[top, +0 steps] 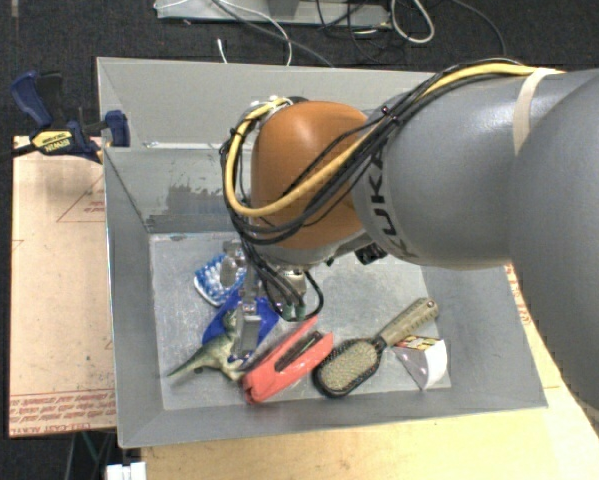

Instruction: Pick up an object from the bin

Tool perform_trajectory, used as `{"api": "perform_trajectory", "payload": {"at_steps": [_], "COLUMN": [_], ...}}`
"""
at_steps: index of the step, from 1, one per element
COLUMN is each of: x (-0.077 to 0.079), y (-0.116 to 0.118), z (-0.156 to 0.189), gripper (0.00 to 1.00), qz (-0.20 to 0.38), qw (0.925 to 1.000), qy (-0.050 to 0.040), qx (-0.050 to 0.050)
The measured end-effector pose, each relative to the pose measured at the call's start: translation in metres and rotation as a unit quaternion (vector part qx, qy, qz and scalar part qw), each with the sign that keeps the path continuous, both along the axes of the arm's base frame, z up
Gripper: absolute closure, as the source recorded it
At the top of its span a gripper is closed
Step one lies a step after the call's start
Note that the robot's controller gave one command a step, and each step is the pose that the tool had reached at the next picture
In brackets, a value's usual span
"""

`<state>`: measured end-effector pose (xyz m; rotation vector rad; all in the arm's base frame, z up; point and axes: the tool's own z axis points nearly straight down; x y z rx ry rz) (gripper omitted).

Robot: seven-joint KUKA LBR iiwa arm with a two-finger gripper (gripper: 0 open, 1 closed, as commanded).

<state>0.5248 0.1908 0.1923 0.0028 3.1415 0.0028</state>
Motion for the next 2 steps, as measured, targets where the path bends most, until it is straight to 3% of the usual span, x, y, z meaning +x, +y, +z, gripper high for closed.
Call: {"api": "perform_trajectory", "payload": {"at_steps": [1, 2], "x": [0.0, -0.018], "y": [0.0, -0.019], "z": [0.0, -0.057], "gripper": [0.0, 0.0], "qz": [0.0, 0.089], "qw": [1.0, 0.996], "qy": [0.0, 0.0008], "qx": [0.0, 0.0]}}
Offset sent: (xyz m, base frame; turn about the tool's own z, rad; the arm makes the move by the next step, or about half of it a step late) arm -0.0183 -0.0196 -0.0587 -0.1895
